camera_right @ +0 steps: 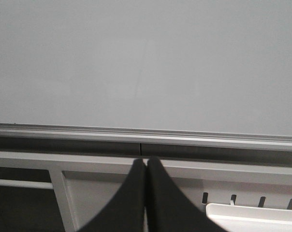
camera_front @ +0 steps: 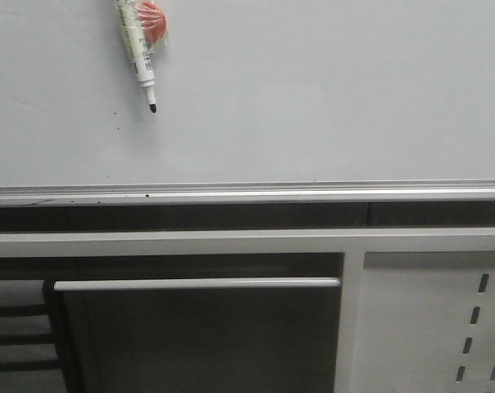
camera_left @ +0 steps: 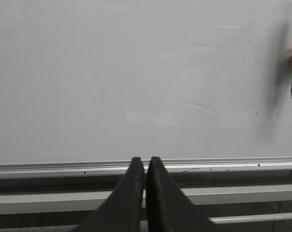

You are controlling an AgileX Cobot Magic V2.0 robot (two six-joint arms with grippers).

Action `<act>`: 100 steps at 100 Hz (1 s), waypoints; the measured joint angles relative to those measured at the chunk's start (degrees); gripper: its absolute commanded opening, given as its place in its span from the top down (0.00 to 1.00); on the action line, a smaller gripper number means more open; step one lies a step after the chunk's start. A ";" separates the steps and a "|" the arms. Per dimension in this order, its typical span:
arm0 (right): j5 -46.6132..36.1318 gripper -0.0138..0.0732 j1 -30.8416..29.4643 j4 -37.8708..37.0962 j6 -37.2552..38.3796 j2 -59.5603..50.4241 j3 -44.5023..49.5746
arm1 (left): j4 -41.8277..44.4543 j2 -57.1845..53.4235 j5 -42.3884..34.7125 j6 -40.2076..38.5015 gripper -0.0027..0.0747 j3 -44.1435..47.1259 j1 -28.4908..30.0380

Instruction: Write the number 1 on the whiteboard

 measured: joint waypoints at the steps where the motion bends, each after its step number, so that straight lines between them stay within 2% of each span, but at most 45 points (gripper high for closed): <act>1: 0.00 0.91 0.00 0.00 0.00 0.00 0.00 | 0.00 0.00 0.00 0.00 0.99 0.00 0.00; 85: 0.00 0.91 0.00 0.00 0.00 0.00 0.00 | 0.00 0.00 0.00 0.00 0.99 0.00 0.00; 100: 0.00 0.91 0.00 2.68 0.00 0.00 0.00 | 0.00 0.00 -0.11 0.00 0.99 0.00 0.00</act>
